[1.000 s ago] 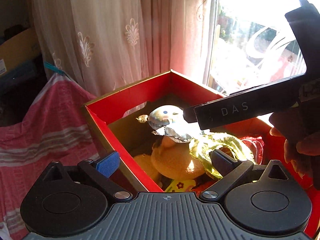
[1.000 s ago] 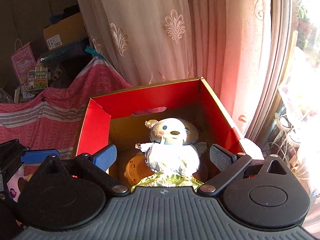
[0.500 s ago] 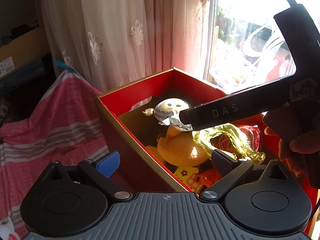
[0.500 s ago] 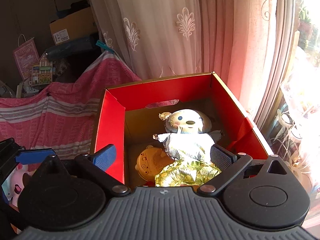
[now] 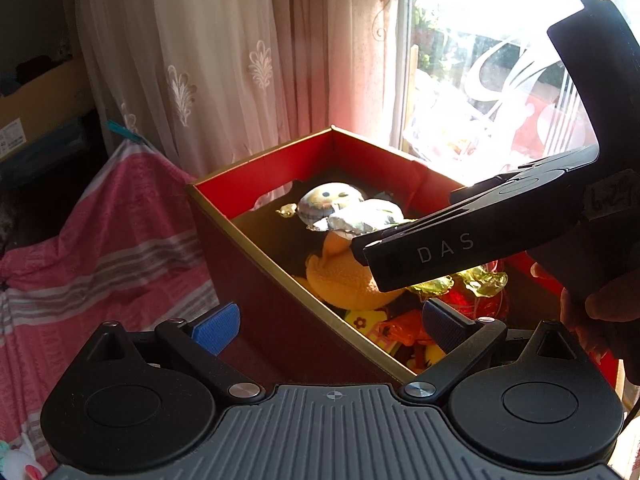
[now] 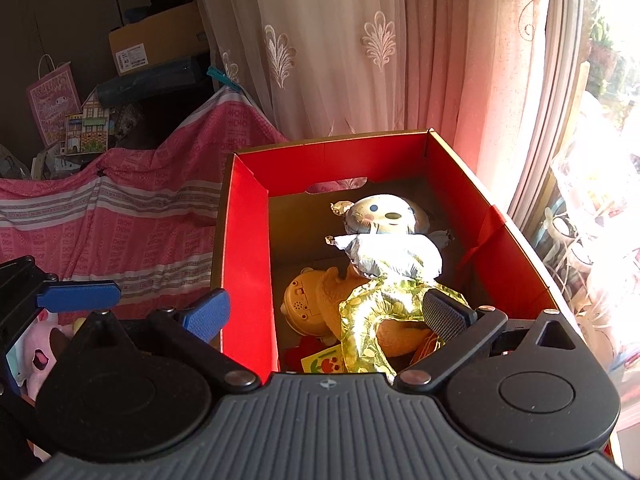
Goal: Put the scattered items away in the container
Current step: 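Lower the balloon into the red box and open both tools, then move both tools back over the toy pile, then close the right tool on the Minnie Mouse plush while the left tool approaches, then close the left tool on Minnie and lift her with both tools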
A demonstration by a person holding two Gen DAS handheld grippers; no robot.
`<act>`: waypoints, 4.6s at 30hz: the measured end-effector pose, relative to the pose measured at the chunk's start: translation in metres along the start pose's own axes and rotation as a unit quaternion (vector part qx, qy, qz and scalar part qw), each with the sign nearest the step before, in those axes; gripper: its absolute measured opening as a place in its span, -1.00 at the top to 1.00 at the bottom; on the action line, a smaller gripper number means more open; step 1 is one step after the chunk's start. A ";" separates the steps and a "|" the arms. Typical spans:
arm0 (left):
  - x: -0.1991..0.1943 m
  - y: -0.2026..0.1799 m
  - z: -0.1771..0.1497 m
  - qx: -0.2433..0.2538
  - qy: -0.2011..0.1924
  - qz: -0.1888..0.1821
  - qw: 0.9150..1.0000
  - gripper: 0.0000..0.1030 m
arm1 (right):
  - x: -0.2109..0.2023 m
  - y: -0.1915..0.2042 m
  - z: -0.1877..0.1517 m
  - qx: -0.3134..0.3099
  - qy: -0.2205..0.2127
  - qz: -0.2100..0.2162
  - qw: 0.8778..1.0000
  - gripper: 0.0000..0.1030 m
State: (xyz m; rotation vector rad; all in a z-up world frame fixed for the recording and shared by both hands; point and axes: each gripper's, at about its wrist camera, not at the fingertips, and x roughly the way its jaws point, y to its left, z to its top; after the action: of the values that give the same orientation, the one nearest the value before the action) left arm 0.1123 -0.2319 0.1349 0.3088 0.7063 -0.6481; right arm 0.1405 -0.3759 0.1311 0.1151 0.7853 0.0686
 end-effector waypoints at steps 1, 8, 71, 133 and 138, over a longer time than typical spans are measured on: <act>-0.005 0.002 -0.002 0.001 -0.004 0.001 1.000 -1.00 | -0.002 0.001 -0.001 0.001 0.000 0.000 1.000 -0.98; -0.047 0.045 -0.028 -0.010 -0.011 0.039 0.999 -1.00 | -0.023 0.028 0.001 -0.007 -0.013 0.023 1.000 -0.98; -0.181 0.249 -0.380 -0.306 0.173 0.195 0.916 -0.89 | 0.074 0.357 -0.143 -0.206 0.183 0.245 0.930 -0.98; -0.152 0.161 -0.428 -0.226 0.195 0.184 0.936 -0.02 | 0.085 0.384 -0.292 -0.450 0.270 0.351 0.775 0.44; -0.135 0.160 -0.412 -0.245 0.189 0.144 0.940 0.57 | 0.084 0.362 -0.273 -0.421 0.275 0.334 0.797 0.83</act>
State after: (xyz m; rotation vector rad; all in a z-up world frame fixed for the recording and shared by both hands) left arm -0.0693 0.1433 -0.0638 0.0679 1.1390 -0.1154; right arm -0.0010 0.0126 -0.0725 -0.5133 1.1972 1.1652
